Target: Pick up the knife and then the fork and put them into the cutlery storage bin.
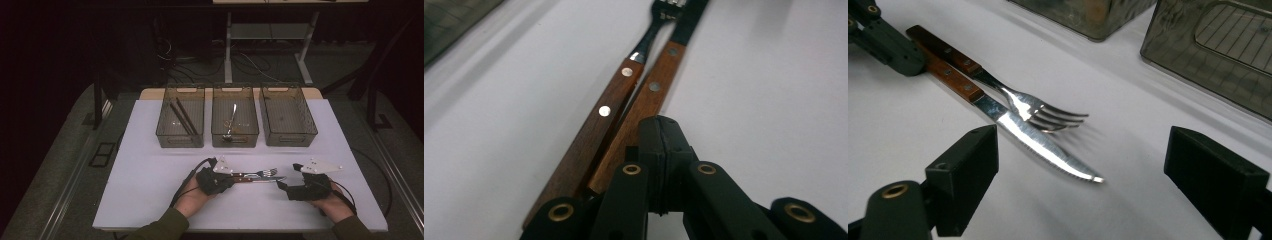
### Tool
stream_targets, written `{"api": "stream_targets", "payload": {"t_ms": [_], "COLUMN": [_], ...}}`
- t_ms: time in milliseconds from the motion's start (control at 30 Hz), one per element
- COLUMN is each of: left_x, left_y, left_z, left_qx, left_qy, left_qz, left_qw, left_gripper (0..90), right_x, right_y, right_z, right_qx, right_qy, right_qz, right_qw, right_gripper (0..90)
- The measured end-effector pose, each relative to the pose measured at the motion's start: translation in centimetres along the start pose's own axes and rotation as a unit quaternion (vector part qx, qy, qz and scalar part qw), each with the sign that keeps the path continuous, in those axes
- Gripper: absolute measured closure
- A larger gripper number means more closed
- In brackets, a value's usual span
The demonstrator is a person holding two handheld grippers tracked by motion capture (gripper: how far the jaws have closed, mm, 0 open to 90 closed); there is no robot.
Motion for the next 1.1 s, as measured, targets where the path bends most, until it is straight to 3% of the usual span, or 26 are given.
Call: {"api": "stream_targets", "payload": {"t_ms": [500, 767, 933, 1100], "left_x": [-0.7, -0.8, -0.7, 0.9], "left_y": [0.5, 0.4, -1.2, -3.6], "left_z": [-2.3, -2.7, -2.7, -2.8], "left_qx": [-0.035, -0.030, -0.022, -0.007], "left_qy": [-0.021, -0.028, -0.040, -0.045], "left_qz": [0.015, 0.020, 0.056, 0.077], "left_qw": [0.9991, 0.9989, 0.9974, 0.9960], "left_gripper": [89.5, 89.3, 79.4, 64.6], "right_x": [0.0, 0.0, 0.0, 0.0], "right_y": [0.0, 0.0, -0.1, -0.1], "right_z": [0.0, 0.0, 0.1, 0.2], "right_qx": [0.001, 0.000, 0.000, -0.001], "right_qy": [-0.001, 0.000, 0.001, 0.001], "right_qz": [-0.001, -0.002, -0.001, 0.001], "right_qw": [1.0000, 1.0000, 1.0000, 1.0000], "right_gripper": [13.8, 13.8, 13.8, 13.8]}}
Point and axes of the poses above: each handheld gripper's, and its own axes: y roughly forward along the jaws, x roughly out of its underside, z roughly to its right, the point moved 4 cm from there along y, roughly forward along the jaws, and after that the axes turned 1 degree about -y, right-handed, at the moved point
